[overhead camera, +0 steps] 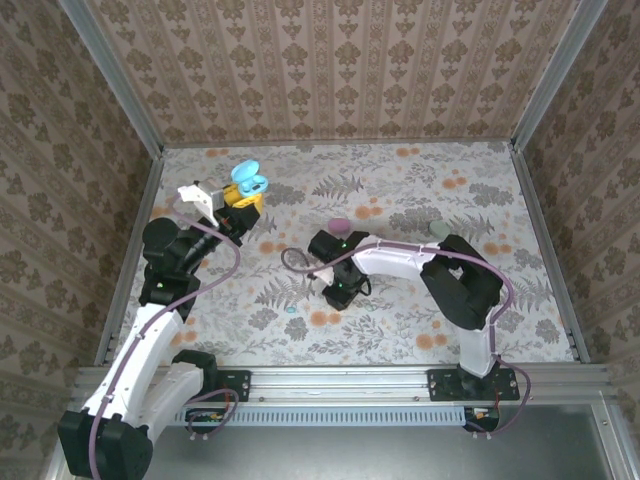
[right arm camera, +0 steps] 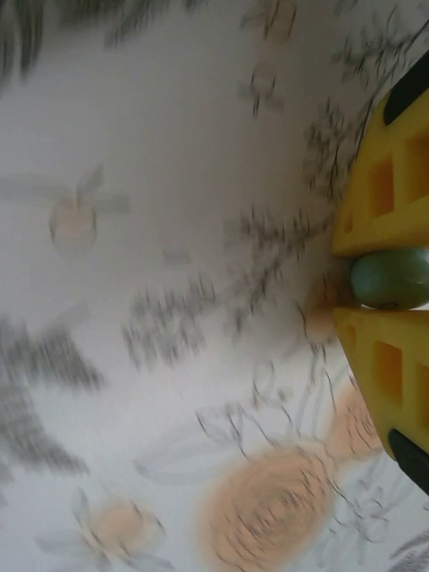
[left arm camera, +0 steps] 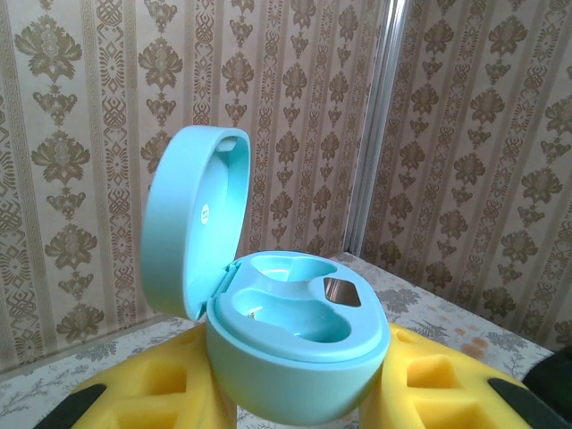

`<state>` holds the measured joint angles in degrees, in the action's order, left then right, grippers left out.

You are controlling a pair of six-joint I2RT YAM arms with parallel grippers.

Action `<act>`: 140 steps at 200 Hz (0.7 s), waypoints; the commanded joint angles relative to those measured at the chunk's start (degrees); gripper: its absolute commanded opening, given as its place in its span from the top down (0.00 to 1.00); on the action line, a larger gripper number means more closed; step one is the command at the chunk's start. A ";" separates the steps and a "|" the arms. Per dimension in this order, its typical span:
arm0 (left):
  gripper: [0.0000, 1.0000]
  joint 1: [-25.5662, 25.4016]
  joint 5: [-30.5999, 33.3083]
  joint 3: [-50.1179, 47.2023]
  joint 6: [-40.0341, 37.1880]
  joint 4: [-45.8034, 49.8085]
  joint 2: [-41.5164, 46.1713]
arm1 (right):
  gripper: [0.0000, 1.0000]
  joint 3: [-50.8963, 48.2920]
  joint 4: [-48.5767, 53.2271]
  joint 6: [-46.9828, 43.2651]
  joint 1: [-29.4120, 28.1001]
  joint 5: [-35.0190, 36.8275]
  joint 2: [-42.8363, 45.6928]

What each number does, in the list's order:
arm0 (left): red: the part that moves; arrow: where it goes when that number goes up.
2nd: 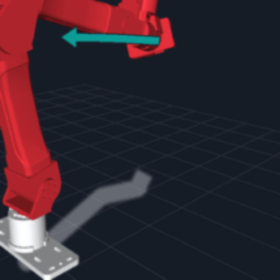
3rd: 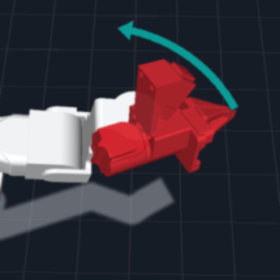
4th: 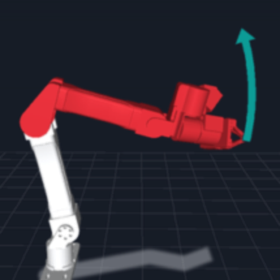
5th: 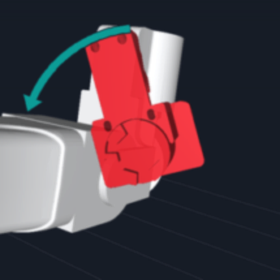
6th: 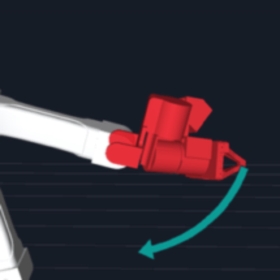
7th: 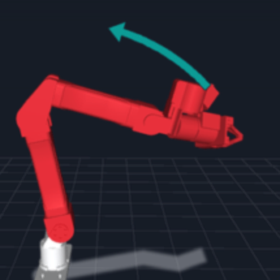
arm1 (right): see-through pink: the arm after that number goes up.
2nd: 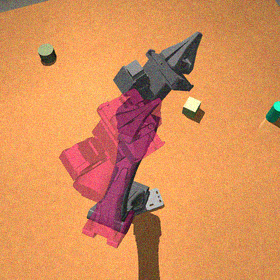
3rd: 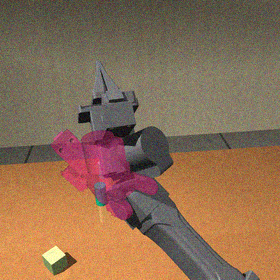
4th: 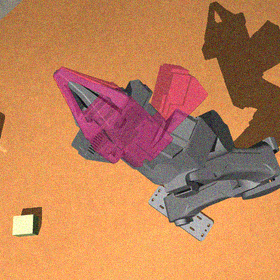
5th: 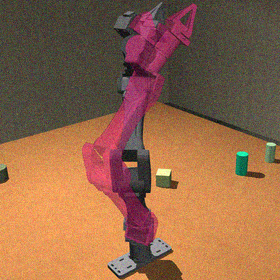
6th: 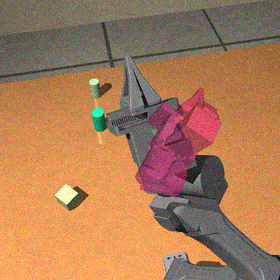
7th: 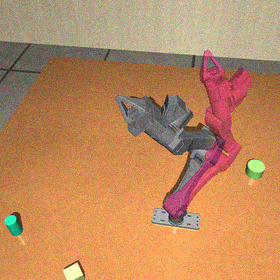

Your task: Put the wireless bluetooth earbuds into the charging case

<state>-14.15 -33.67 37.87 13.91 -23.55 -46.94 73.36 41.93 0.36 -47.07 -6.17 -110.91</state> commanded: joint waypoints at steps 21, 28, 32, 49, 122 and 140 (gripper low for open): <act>0.72 0.20 -1.05 -0.16 0.93 -1.49 0.09 | 0.76 0.01 2.00 25.93 1.89 5.93 -1.28; 0.71 0.18 -1.03 -0.20 0.94 -1.54 0.07 | 0.76 -0.01 2.48 29.00 2.01 6.77 -1.29; 0.72 0.18 -1.04 -0.15 0.86 -1.51 0.02 | 0.76 0.02 2.62 30.25 2.03 7.24 -1.24; 0.72 0.13 -1.07 -0.07 0.89 -1.63 -0.17 | 0.75 -0.32 2.72 35.30 1.98 9.05 -1.01; 0.72 -0.09 -1.42 0.03 1.11 -1.85 -0.57 | 0.68 0.64 4.13 37.00 2.04 9.60 -0.61; 0.72 -0.17 -1.40 -0.03 1.10 -1.86 -0.59 | 0.69 1.66 4.96 36.25 1.98 8.50 -1.35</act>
<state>-14.17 -34.26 37.87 13.93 -23.55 -47.62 73.91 42.54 36.27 -45.76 -1.43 -110.98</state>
